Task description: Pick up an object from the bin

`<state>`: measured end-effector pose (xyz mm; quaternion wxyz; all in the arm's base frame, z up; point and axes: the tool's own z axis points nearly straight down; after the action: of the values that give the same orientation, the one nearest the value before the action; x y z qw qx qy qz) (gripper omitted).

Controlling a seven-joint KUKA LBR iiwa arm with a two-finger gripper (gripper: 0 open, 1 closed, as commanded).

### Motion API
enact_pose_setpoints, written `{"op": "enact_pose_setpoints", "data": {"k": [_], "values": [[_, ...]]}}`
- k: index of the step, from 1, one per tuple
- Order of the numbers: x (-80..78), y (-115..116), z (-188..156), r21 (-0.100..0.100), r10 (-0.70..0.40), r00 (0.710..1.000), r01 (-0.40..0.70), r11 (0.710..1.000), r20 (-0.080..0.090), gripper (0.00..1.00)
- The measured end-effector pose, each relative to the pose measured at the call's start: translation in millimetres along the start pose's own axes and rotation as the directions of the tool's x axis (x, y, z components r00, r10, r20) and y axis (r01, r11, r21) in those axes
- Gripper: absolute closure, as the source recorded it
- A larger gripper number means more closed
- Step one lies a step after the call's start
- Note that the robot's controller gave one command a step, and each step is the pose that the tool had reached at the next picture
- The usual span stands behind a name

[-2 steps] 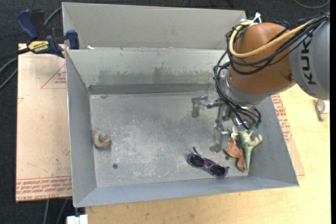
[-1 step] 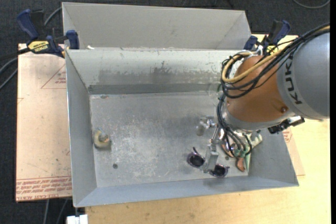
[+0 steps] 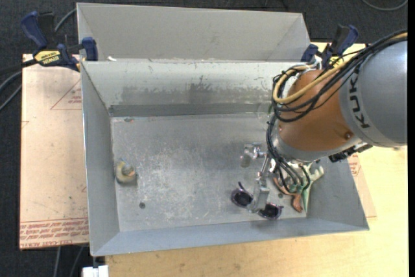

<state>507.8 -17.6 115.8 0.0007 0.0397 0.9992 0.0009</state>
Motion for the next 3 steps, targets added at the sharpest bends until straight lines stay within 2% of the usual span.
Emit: {"op": "enact_pose_setpoints", "data": {"k": [1,2,3], "values": [[15.8,-30,46,0.001,-0.13,0.991,0.13,0.992,0.007,0.0],[8.5,-7,46,-0.001,-0.228,0.974,0.228,0.974,0.002,1.0],[8.5,-7,46,-0.001,-0.227,0.974,0.227,0.974,0.002,1.0]]}}
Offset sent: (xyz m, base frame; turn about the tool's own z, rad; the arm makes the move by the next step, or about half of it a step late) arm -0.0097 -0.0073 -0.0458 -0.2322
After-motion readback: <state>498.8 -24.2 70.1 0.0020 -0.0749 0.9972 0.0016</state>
